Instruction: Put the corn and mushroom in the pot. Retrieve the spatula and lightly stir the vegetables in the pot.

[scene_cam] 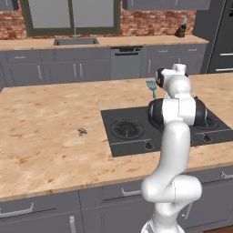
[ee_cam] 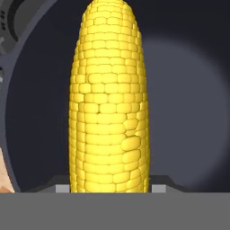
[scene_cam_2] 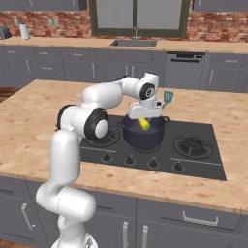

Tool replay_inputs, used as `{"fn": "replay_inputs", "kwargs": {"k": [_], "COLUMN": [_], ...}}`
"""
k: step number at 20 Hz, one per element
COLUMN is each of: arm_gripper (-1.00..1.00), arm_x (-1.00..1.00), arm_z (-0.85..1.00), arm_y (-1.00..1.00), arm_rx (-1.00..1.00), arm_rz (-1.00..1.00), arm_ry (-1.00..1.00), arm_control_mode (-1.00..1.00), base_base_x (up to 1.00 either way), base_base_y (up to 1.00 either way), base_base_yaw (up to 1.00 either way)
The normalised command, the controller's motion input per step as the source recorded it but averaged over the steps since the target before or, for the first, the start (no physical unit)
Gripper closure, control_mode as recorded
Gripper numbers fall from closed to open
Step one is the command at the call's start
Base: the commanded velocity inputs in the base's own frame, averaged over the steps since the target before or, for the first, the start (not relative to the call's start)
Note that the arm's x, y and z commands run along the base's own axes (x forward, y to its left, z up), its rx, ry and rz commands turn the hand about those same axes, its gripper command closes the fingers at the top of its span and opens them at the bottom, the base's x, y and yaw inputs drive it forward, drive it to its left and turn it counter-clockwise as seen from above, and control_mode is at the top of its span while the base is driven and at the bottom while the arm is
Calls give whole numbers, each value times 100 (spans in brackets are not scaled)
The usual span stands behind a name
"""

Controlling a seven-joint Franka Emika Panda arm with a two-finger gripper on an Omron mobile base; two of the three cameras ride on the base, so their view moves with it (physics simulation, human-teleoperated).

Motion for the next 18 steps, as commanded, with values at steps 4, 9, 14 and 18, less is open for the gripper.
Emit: {"fn": "replay_inputs", "kwargs": {"k": [4,9,14,18], "arm_gripper": [100,100,100,100], "arm_x": [8,7,0,2], "arm_z": [-20,-13,-4,-7], "arm_y": [0,0,7,7], "arm_rx": [-3,-2,0,0], "arm_rz": [0,0,0,0], "arm_ry": [-2,-4,-5,0], "arm_control_mode": [-100,-100,-100,-100], "base_base_x": [0,0,0,0], "base_base_y": [0,0,0,0], "base_base_yaw": [0,0,0,0]}}
